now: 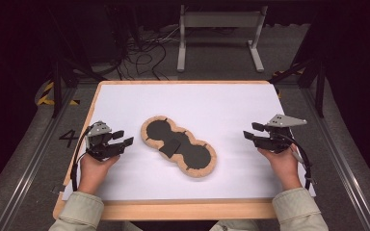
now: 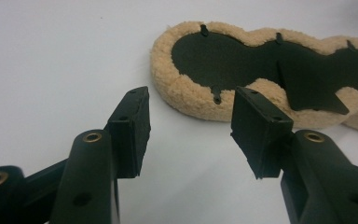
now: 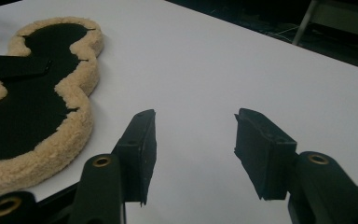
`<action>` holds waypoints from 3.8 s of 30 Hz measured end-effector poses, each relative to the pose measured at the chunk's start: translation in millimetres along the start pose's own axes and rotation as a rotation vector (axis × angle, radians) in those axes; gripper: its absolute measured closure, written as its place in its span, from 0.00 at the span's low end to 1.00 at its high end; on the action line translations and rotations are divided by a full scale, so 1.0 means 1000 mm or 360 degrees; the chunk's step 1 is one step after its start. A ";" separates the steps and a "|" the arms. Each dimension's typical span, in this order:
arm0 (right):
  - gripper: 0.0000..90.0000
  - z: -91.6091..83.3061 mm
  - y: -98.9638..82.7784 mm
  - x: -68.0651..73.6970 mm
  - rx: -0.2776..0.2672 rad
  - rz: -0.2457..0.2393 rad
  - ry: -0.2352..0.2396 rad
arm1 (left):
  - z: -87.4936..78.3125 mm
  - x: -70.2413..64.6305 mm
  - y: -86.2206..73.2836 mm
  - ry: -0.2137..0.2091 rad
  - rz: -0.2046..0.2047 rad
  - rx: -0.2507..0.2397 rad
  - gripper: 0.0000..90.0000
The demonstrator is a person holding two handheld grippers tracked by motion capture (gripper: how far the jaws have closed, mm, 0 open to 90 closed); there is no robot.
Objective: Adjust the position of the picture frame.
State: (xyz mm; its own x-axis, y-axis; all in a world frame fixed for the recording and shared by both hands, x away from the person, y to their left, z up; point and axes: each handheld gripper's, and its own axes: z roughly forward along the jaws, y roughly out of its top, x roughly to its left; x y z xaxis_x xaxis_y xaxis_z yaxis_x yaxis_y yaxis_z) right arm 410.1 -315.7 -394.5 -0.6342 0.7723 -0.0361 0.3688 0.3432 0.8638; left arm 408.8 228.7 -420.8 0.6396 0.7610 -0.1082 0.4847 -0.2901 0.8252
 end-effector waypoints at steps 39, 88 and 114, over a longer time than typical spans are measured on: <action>0.68 -0.044 -0.018 0.036 0.0087 -0.0076 0.0094 | 0.057 0.012 0.053 0.0086 -0.0142 0.0132 1.00; 0.71 -0.052 -0.022 0.064 0.0104 -0.0134 0.0179 | 0.132 -0.030 0.054 -0.0210 0.0038 0.0475 1.00; 1.00 0.004 -0.021 0.147 0.0418 -0.0389 0.0591 | 0.105 -0.023 0.060 -0.0305 -0.0083 0.0306 0.73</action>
State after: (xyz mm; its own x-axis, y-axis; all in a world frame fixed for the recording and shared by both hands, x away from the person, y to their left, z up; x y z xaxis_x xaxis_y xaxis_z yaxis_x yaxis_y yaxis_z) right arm 311.5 -207.7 -420.0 -0.9040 0.4275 0.0008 0.3076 0.6492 0.6956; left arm 485.2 133.0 -427.0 0.7029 0.6597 -0.2659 0.6128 -0.3720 0.6972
